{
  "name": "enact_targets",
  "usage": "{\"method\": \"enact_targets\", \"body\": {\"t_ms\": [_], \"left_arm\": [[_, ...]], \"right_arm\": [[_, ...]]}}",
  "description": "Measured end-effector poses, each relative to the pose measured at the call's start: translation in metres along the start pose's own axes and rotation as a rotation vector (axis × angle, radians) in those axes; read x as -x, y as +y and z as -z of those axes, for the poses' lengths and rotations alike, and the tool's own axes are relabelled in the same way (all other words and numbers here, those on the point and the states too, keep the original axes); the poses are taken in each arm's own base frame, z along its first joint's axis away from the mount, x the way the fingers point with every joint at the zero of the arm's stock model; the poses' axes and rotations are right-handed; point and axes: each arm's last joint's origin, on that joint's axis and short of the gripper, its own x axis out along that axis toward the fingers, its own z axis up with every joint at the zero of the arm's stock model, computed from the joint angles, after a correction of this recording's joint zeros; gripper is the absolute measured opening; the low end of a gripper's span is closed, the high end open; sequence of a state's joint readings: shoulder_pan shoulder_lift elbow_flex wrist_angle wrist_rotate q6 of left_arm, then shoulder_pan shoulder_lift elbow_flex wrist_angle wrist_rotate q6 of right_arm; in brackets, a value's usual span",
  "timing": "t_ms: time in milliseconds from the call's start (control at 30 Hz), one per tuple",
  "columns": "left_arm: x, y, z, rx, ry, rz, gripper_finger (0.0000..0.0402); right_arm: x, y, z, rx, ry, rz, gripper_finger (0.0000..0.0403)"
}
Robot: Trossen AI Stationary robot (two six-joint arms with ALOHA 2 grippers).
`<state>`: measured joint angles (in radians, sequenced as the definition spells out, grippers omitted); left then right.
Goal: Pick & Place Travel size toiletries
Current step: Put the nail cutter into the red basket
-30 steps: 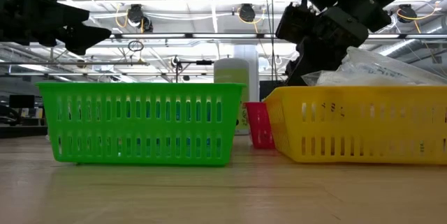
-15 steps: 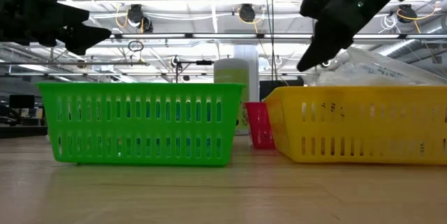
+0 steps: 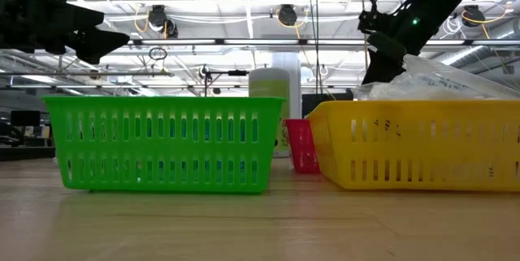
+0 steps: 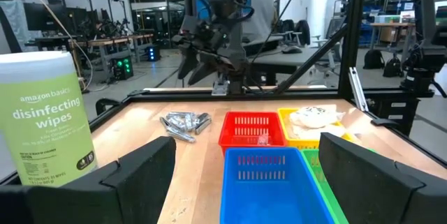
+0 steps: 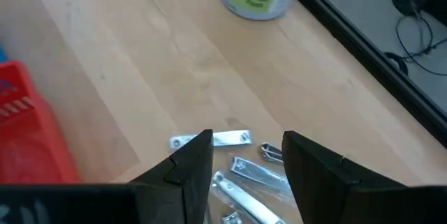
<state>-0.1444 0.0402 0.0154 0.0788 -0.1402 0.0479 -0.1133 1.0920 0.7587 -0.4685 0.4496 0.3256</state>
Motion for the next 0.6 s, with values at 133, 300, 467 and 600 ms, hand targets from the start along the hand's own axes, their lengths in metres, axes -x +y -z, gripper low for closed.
{"method": "enact_targets", "body": {"t_ms": [133, 300, 467, 600], "left_arm": [[0.0, 0.0, 0.0, 0.0, 0.0, 0.0, 0.0347], [0.0, 0.0, 0.0, 0.0, 0.0, 0.0, 0.0347], [0.0, 0.0, 0.0, 0.0, 0.0, 0.0, 0.0347], [0.0, 0.0, 0.0, 0.0, 0.0, 0.0, 0.0347]], "right_arm": [[-0.006, -0.008, 0.003, -0.036, 0.021, 0.032, 0.0163], [-0.017, -0.027, 0.015, -0.15, 0.109, 0.121, 0.0172], [-0.032, -0.046, 0.037, -0.247, 0.203, 0.162, 0.0198], [-0.046, -0.056, 0.06, -0.314, 0.226, 0.157, 0.0216]]}}
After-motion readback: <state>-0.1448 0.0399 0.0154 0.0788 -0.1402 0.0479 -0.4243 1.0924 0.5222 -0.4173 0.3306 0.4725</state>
